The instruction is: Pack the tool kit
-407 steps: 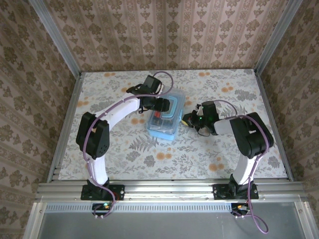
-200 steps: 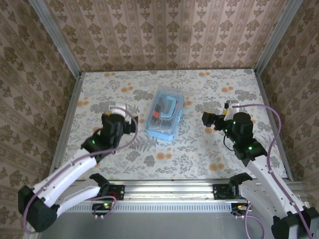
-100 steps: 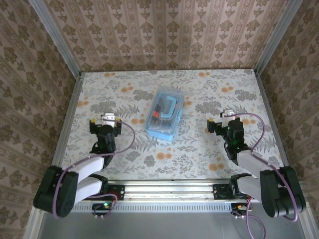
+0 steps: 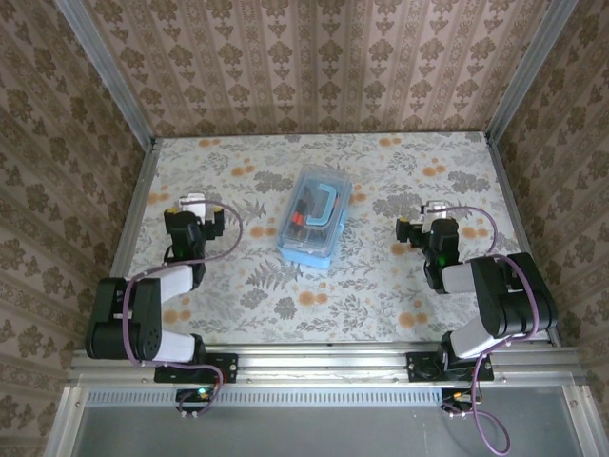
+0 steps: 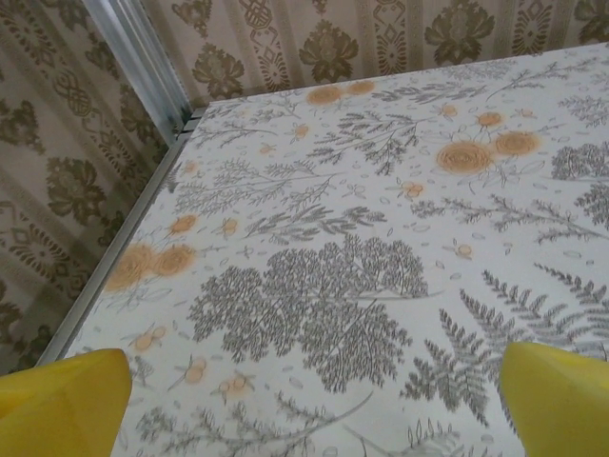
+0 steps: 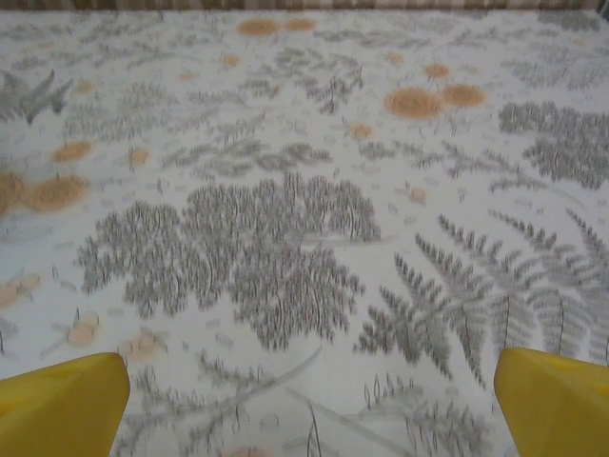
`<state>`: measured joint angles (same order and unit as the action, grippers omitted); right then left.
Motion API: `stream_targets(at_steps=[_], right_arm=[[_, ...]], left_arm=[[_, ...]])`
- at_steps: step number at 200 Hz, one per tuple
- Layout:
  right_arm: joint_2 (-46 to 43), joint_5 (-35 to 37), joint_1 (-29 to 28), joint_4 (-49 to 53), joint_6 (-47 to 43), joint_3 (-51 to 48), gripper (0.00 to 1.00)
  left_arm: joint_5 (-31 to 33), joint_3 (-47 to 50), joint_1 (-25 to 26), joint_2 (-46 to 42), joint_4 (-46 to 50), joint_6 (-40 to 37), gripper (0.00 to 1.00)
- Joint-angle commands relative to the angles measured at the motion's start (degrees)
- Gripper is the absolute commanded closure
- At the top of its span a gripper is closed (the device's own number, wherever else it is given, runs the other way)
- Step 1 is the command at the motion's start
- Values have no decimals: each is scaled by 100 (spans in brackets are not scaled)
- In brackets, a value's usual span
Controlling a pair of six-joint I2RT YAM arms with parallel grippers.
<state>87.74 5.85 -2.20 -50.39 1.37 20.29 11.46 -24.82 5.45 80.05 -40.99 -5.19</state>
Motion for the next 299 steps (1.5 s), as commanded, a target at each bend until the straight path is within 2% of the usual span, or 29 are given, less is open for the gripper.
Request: stream_targets(at_steps=[1, 14, 25, 40, 46, 55, 73, 86, 299], right_arm=[[6, 179, 35, 52, 75, 270, 0], [-23, 188, 35, 118, 83, 272, 0], [2, 189, 35, 62, 79, 266, 0], [-1, 188, 35, 72, 83, 273, 0], [-11, 189, 35, 102, 83, 283, 0], [-3, 188, 35, 94, 83, 273, 0], [6, 180, 35, 137, 92, 304, 0], [7, 163, 44, 144, 94, 308, 0], [-12, 158, 44, 100, 83, 273, 0]], left_arm=[[-470, -166, -38, 123, 360, 6, 0], [-380, 193, -18, 99, -330, -33, 0], [-101, 750, -65, 336, -1620, 98, 0], [-52, 1234, -96, 1224, -3494, 63, 0], [33, 1103, -55, 1047, -2987, 33, 0], [-169, 758, -119, 836, -1965, 140, 0], [-604, 253, -381, 853, -1057, 297, 0], [-802, 381, -516, 919, -1463, 330, 0], [-778, 236, -431, 912, -1165, 214, 0]])
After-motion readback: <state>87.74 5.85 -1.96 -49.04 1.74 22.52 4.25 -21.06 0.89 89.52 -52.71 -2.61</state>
